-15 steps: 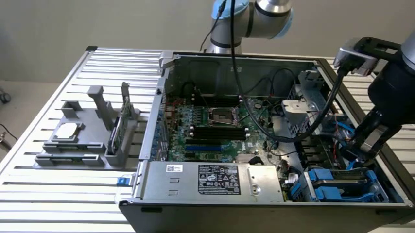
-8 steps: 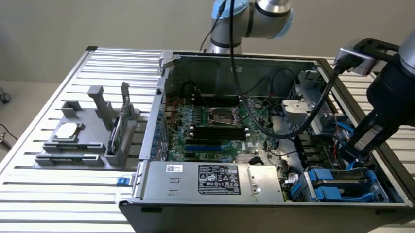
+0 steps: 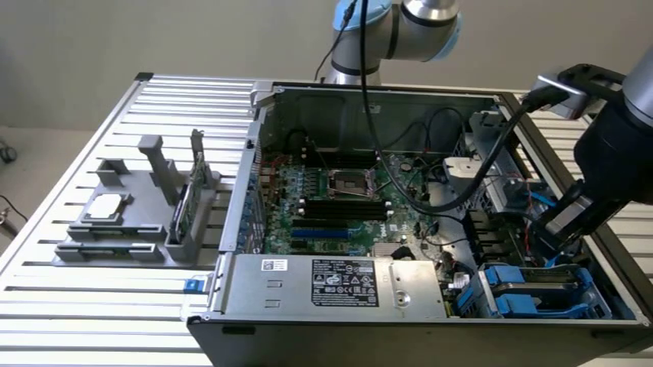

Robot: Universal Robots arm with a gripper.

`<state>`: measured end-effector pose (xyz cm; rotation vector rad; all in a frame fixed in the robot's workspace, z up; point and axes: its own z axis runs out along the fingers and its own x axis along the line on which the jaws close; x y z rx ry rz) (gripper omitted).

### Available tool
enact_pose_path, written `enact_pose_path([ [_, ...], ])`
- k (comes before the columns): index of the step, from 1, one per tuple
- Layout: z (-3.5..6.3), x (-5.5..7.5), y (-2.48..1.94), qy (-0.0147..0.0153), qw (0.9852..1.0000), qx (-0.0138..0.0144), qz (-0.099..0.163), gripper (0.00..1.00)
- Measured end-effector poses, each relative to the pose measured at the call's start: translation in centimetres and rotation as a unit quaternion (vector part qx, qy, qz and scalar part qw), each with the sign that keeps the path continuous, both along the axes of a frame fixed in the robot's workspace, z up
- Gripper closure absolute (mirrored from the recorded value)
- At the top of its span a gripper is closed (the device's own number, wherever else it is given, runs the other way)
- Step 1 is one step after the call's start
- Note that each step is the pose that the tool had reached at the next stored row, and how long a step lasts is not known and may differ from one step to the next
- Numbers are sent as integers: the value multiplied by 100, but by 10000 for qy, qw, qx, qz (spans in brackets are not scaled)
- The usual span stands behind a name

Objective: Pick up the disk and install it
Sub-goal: 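Insert the first disk wire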

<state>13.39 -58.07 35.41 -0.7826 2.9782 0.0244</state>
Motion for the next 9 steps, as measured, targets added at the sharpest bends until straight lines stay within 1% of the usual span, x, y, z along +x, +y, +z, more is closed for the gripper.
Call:
enact_pose_path([
  [3,-16,0,0,0,9996,1,-265,89],
  [5,-23,0,0,0,9990,1,-447,89],
  [7,-27,0,0,0,9980,1,-632,89],
  [9,-28,0,-1,0,9967,2,-812,89],
])
